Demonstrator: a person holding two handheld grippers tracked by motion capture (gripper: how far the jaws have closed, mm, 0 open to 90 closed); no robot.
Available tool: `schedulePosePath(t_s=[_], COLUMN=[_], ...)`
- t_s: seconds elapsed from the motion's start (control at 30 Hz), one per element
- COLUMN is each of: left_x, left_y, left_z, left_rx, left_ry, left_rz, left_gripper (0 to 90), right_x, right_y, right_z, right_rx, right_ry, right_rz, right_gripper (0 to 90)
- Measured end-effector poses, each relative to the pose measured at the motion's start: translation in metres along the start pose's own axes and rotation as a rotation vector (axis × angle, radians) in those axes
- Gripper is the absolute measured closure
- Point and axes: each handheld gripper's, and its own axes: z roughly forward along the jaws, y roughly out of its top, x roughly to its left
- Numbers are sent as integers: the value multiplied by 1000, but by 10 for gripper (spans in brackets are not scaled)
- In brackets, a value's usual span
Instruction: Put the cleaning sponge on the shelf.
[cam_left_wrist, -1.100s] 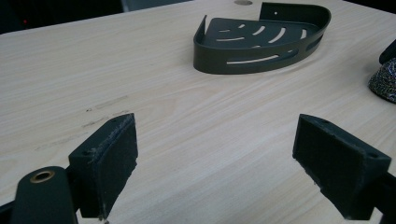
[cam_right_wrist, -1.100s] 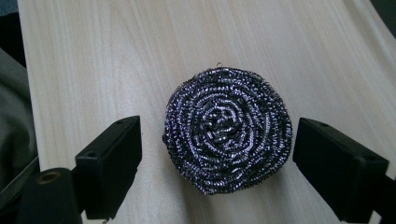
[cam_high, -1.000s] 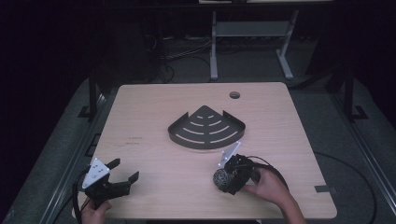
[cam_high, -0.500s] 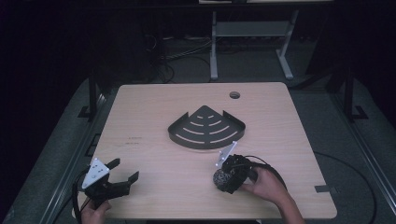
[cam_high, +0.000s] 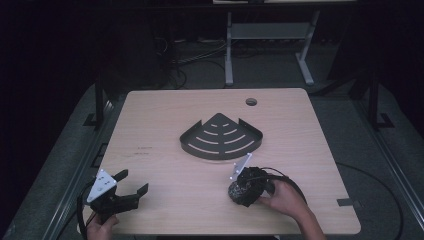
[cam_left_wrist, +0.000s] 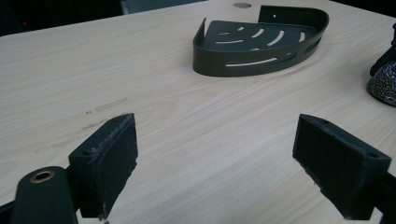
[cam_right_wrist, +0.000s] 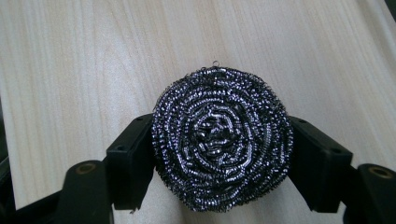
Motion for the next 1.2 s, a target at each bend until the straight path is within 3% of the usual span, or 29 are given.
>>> schedulePosePath(t_s=[0.6,1.2], left_x=[1,0], left_y=[0,1], left_z=[-1,-1], left_rx=[-6,-5], left_ry=[6,2], left_rz=[-8,0], left_gripper=[132,133], right_x=[-2,-9], right_y=[8,23], right_z=[-18,-28], right_rx=[-47,-33], right_ry=[21,30], right_rz=[-24,-37], right_gripper=[321,321])
